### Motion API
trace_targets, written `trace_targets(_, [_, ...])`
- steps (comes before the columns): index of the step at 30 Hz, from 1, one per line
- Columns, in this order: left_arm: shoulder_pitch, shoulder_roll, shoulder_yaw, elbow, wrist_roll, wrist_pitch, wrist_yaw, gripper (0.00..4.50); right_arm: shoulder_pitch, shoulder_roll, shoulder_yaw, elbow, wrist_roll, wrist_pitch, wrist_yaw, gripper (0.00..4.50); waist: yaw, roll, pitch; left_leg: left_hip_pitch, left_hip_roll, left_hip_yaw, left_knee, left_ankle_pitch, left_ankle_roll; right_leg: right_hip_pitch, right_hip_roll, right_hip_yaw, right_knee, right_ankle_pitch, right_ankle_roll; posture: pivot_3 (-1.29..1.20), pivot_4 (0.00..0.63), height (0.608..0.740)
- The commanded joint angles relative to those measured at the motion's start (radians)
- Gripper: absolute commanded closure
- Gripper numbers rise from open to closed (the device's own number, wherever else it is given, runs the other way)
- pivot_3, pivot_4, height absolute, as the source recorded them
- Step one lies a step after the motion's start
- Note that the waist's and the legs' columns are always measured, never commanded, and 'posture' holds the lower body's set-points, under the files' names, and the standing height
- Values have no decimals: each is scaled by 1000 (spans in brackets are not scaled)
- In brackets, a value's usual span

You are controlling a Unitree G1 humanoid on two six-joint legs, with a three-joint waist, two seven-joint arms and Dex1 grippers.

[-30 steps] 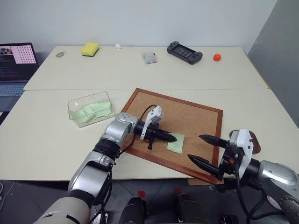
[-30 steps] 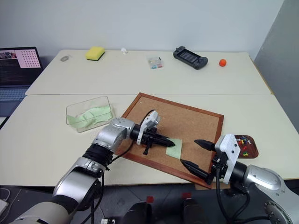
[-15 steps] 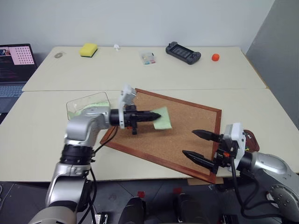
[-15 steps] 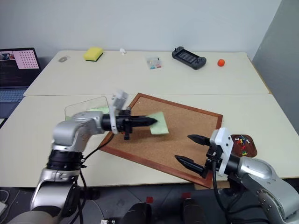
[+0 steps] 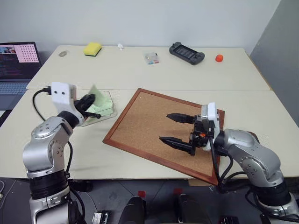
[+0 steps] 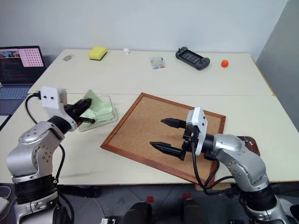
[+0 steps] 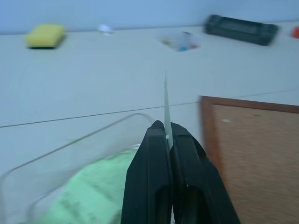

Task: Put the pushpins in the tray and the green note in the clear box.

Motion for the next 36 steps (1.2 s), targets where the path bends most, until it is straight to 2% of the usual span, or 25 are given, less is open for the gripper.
trace_targets(1, [12,-27,13,11,32,-87,86,4450,-22,6,0,-4,-16,-31,25,0,0,0,0,0,0,0,0,0,0,0,0,0,0,0,0,0,150,740])
trace_targets(4, [10,-40,-1,51,30,-133,95,4450,-17,5,-3,-2,-25,-32,28,0,-1,0,0,0,0,0,0,0,0,0,0,0,0,0,0,0,150,740])
trace_targets(5, [3,-43,-1,72,28,-152,95,4077,-14,3,-4,-1,-29,-32,29,0,-2,0,0,0,0,0,0,0,0,0,0,0,0,0,0,0,150,740])
trace_targets(7, [-15,-39,-2,119,27,-188,97,3833,-7,-1,-8,0,-38,-34,28,0,-2,0,0,0,0,0,0,0,0,0,0,0,0,0,0,0,150,740])
trace_targets(15, [-29,-25,-16,175,11,-233,78,2188,13,-8,-29,-8,-46,-33,14,0,-3,0,0,0,0,0,0,0,0,0,1,0,1,0,0,0,150,740])
trace_targets(22, [3,-17,-51,104,-26,-265,-8,816,50,-5,-56,-40,-33,-9,-38,0,-3,0,0,0,0,0,0,0,0,0,1,0,1,0,0,0,150,740])
trace_targets(25, [75,-6,-153,-1,6,-272,-64,124,89,23,-106,-79,-35,27,-169,0,-3,0,0,0,0,1,0,0,0,0,0,0,0,0,0,0,150,740])
trace_targets(28, [155,-44,-216,-121,-4,-245,-53,47,158,36,-131,-127,-127,35,-309,0,-3,0,0,0,1,1,-1,0,0,0,0,1,0,0,0,0,150,740])
trace_targets(30, [203,-81,-231,-168,6,-237,-5,47,229,9,-107,-144,-255,-17,-364,0,-2,0,-1,0,0,1,-1,0,0,0,-1,1,0,0,0,0,150,740])
trace_targets(36, [333,-200,-282,-240,44,-259,102,47,379,96,-148,-183,-442,-69,-587,0,-4,0,-2,2,1,2,-1,0,-1,0,-2,2,1,0,0,0,150,740])
